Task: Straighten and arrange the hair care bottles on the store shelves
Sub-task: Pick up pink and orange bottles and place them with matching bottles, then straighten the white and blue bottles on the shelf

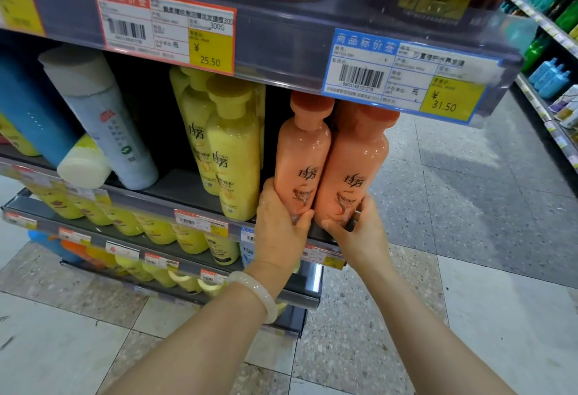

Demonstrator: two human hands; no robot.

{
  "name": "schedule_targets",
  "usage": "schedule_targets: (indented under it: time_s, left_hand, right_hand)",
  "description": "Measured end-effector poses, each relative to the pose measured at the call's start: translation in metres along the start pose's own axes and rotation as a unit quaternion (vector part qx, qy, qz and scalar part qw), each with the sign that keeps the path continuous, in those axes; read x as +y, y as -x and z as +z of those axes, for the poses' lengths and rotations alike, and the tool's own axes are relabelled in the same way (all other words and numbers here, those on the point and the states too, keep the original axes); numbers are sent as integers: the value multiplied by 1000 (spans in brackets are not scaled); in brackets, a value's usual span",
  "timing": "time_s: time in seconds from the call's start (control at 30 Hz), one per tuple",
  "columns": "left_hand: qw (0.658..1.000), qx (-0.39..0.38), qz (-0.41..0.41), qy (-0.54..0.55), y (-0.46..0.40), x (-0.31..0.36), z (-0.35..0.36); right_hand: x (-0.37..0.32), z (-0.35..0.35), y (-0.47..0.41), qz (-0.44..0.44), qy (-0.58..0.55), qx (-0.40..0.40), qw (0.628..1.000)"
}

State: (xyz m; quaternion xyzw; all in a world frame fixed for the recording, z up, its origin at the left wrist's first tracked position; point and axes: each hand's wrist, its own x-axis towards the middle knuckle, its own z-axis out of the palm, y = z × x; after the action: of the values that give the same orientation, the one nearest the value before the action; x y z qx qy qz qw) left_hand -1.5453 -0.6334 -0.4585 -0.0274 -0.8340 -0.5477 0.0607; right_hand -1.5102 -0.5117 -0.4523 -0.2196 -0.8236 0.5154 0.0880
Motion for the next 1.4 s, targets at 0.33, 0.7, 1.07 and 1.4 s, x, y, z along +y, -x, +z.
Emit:
schedule_targets:
  time_s: [0.33,0.7,1.07,1.4]
  left_hand:
    - [999,-1,40,1,29,-18,-34]
    - [985,161,-57,-18,-24,-89,-188]
    - [997,58,-52,-29,-92,-119,-282]
    - [982,35,-182,28,-131,-114,-264]
  right_hand:
    - [-12,17,49,-66,-20,150,986]
    - [-84,164,92,-144,21,-28,989]
    - [-155,294,86,-79,17,-67,995]
    - [-153,319,83,-38,25,-62,997]
